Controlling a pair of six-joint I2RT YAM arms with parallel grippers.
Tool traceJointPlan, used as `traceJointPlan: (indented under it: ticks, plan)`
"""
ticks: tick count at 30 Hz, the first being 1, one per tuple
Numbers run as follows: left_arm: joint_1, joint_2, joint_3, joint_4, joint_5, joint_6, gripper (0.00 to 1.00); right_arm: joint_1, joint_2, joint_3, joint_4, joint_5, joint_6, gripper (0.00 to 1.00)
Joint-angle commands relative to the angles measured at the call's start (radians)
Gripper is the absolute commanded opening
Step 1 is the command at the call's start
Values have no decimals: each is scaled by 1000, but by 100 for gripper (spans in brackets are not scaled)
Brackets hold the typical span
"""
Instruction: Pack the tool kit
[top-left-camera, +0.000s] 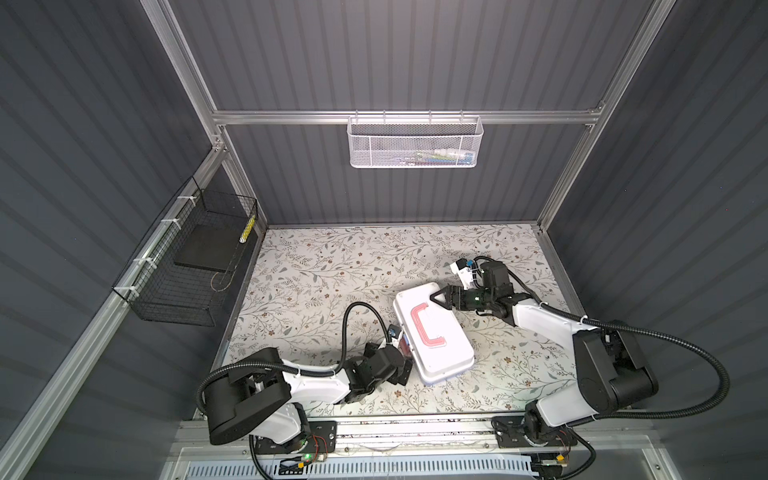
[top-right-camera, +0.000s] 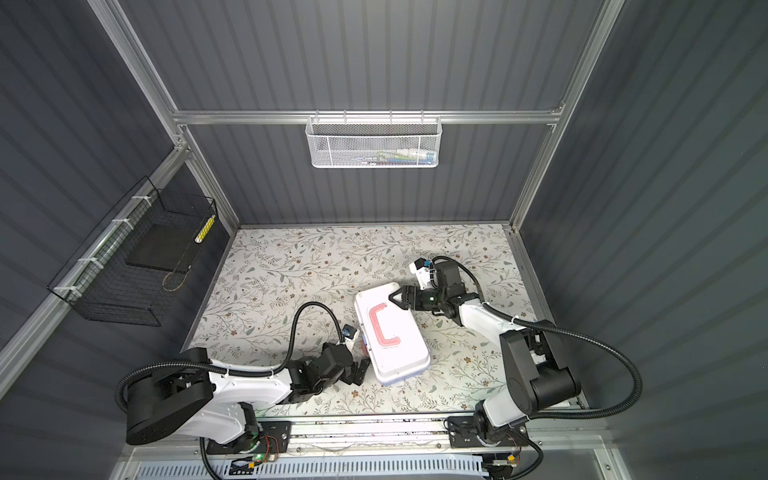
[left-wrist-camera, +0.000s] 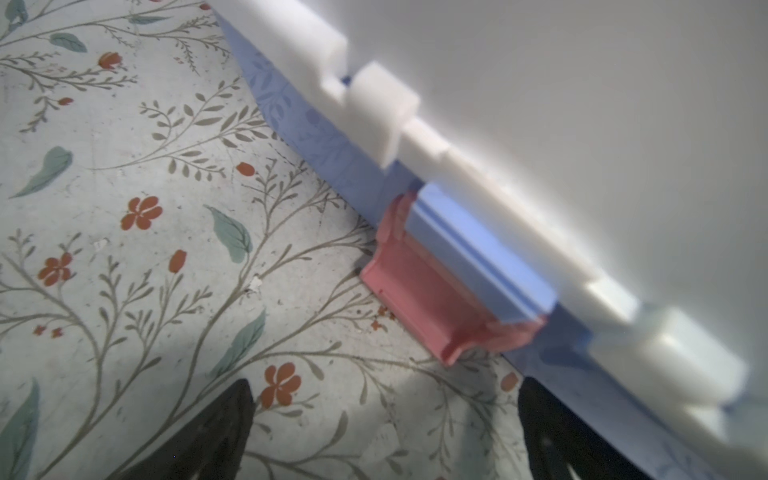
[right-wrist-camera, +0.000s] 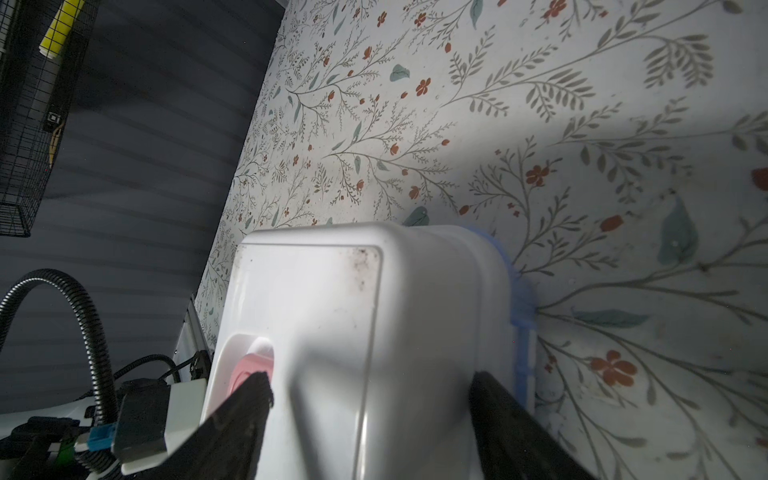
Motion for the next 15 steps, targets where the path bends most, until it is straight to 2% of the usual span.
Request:
traceJointPlan:
  ticks: [1,4,9,15]
  plan:
    - [36,13,-8,44,-50,5,100,13,9,-21,-20,-49,8,78]
    - [80,41,-13,85,-6,24,100,13,6,-28,-22,-49,9,78]
    - [94,69,1,82,-1,36,100,13,0,-37,-18,-46,14,78]
    - [93,7,-26,11,-17,-20,100,13,17,-35,3,-49,21,77]
